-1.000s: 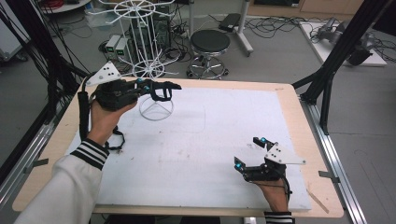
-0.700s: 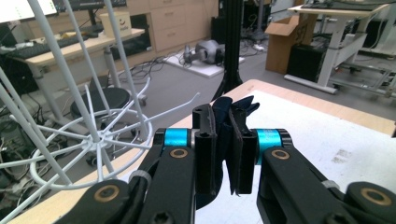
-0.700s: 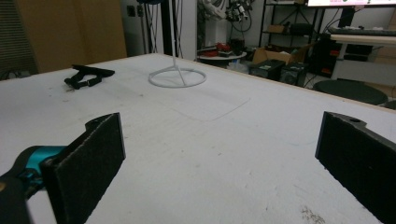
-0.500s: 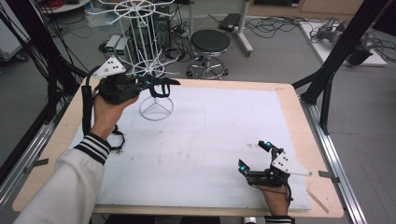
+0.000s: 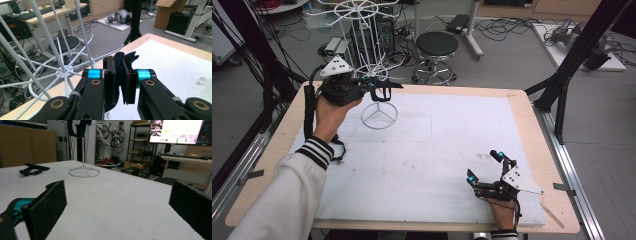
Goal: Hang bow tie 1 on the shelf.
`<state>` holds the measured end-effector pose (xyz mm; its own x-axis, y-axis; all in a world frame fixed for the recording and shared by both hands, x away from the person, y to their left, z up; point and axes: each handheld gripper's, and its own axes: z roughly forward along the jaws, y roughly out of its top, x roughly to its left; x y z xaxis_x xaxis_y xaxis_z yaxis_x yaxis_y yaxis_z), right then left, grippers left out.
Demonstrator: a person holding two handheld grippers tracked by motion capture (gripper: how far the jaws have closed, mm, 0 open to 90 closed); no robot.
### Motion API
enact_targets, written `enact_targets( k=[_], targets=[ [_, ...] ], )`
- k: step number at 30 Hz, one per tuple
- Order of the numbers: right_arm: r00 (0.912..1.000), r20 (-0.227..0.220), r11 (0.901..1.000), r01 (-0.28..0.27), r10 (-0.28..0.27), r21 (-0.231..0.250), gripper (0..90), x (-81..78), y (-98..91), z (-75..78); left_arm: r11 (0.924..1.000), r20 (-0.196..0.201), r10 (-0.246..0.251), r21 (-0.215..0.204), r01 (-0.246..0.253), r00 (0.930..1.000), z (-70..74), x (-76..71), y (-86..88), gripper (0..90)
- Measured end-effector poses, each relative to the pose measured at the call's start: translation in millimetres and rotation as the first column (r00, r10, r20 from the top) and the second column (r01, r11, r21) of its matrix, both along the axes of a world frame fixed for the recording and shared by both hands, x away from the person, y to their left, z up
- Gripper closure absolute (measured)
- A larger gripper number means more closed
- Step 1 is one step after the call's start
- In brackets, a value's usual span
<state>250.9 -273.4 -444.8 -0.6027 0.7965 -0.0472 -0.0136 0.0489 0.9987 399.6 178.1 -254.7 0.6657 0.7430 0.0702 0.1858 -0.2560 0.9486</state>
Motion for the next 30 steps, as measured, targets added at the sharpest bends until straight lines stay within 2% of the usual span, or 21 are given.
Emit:
enact_targets(
  k=[6,7,18,22,25,26,27,30],
  targets=[
    [0.9993,-0.002,0.9993,0.038,-0.038,-0.008,0.6,3.1,0.2,-7.3,0.9998,-0.011,0.016,0.010,-0.016,0.9998,-1.4,4.7,-2.5,82.4],
    [0.9993,-0.001,0.9993,0.036,-0.036,-0.005,0.6,3.0,0.1,-7.2,0.9994,-0.013,0.027,0.023,-0.027,0.9996,-2.4,6.2,-2.2,82.4],
    [0.9993,-0.016,0.9994,0.034,-0.034,-0.005,0.6,3.1,1.1,-8.5,0.9986,-0.023,0.051,0.015,-0.051,0.9984,-5.7,11.2,-3.5,81.8],
    [0.9995,-0.006,0.9995,0.031,-0.031,-0.012,0.6,3.3,1.1,-8.5,0.9982,-0.024,0.058,0.013,-0.058,0.9980,-6.0,12.1,-3.0,80.1],
    [0.9996,-0.011,0.9996,0.027,-0.027,-0.011,0.6,3.0,1.3,-8.6,0.9964,-0.023,0.084,-0.003,-0.084,0.9962,-4.8,11.0,-3.1,64.4],
    [0.9996,-0.011,0.9996,0.027,-0.027,-0.011,0.6,3.0,1.3,-8.6,0.9959,-0.022,0.090,-0.008,-0.091,0.9957,-4.5,11.1,-2.6,64.4],
    [0.9995,-0.007,0.9995,0.030,-0.030,-0.011,0.6,3.4,1.1,-8.7,0.9958,-0.023,0.090,-0.018,-0.090,0.9957,-3.8,10.7,-1.3,51.2],
    [0.9995,-0.014,0.9995,0.029,-0.029,-0.011,0.6,2.8,1.5,-8.7,0.9967,-0.015,0.076,-0.026,-0.077,0.9970,-2.8,9.4,-0.4,34.5]
  ],
)
